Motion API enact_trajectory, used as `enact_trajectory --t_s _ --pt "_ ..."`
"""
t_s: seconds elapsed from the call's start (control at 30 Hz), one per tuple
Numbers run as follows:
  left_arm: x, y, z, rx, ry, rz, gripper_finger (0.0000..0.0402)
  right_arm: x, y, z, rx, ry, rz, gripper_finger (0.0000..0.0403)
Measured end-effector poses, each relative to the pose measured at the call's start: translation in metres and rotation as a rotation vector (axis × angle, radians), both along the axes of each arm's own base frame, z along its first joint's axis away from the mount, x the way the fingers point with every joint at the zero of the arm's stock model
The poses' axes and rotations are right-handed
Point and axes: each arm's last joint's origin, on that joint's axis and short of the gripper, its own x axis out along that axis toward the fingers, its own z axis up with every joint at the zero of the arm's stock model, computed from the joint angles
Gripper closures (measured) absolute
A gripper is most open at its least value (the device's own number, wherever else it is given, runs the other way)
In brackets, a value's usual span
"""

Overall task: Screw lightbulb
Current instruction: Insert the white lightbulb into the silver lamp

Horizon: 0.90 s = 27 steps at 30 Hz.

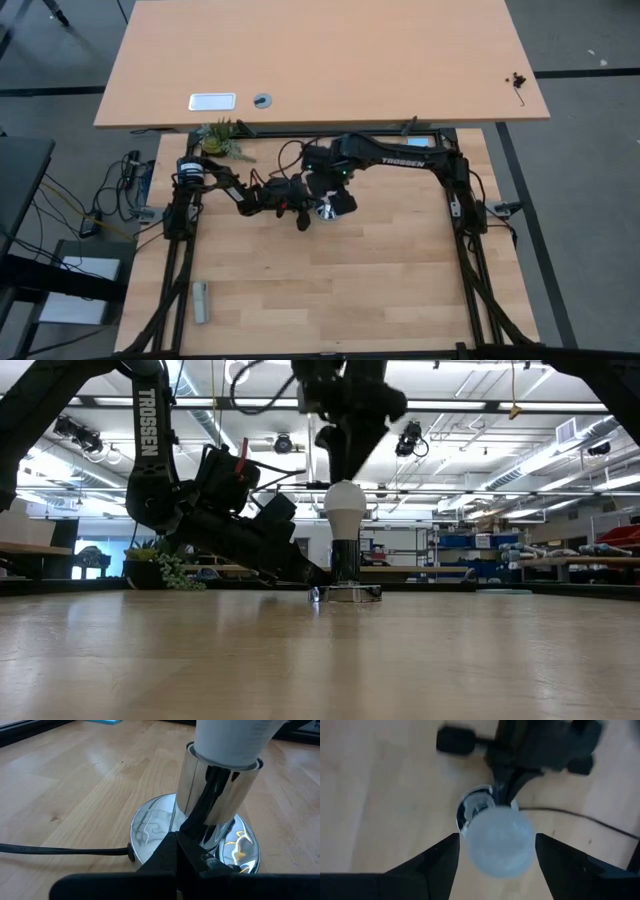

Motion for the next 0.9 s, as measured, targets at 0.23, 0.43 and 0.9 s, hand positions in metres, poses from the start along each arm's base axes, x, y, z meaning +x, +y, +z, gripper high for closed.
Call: enact_trajectory --t_s 0.23,0.43,0.9 --pt "0.0 0.0 0.0 0.001 0.0 0.0 0.0401 0.0 0.003 -0.014 -0.067 0.038 0.039 0.0136" --pt "0.0 0.0 0.0 0.003 0.0 -0.001 0.0401 -0.002 0.002 -0.014 -0.019 0.039 -0.189 0.0162" --pt "0.0 0.0 0.0 -0.002 -0.001 0.001 0.0401 -0.005 -0.012 -0.015 0.236 0.051 -0.934 0.0157"
